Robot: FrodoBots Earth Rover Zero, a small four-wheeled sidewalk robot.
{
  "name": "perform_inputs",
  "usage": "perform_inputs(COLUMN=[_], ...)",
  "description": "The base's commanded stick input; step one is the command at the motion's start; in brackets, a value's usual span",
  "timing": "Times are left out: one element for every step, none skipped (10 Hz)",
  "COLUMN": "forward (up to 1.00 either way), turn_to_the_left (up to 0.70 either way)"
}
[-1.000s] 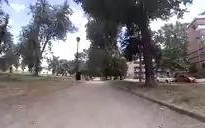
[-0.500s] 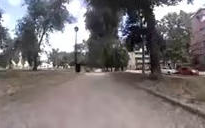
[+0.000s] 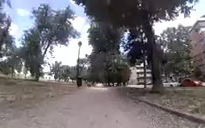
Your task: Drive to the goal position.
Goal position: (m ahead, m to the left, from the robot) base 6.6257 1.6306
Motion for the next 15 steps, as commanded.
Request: perform_inputs(forward=[1.0,1.0,1.0,1.0,1.0,1.0,1.0,1.0,1.0,1.0,1.0,1.0,1.0,1.0,1.0], turn_to_the_left=[0.24,0.15,0.06,0.0,0.0,0.0,0.0,0.0,0.0,0.0,0.0,0.0,0.0,-0.14,-0.39])
